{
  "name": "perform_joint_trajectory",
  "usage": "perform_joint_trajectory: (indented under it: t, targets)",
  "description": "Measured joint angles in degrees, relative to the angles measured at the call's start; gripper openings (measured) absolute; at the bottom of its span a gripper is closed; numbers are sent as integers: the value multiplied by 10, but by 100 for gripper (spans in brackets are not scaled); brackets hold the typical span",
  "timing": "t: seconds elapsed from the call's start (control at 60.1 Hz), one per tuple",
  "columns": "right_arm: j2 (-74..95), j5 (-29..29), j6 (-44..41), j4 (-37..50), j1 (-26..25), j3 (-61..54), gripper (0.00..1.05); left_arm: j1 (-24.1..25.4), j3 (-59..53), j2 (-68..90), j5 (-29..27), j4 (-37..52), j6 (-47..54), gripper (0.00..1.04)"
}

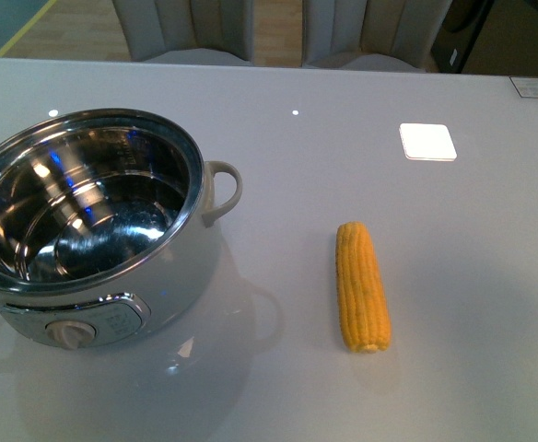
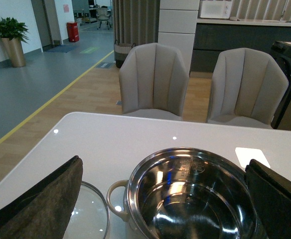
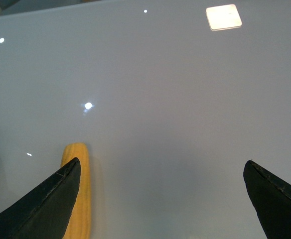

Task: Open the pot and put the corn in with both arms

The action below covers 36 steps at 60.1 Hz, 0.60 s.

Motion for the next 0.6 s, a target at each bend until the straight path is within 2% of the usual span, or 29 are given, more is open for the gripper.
perform_joint_trajectory:
  t: [0.216,0.466,0.599]
  targets:
    - [241,-34,-15,63,50,90,96,0,0,0,0,0,0,98]
    - [335,-72,4,89,108,121,96,0,0,0,0,0,0,98]
    - [389,-75,4,110,132,121,96,0,0,0,0,0,0,98]
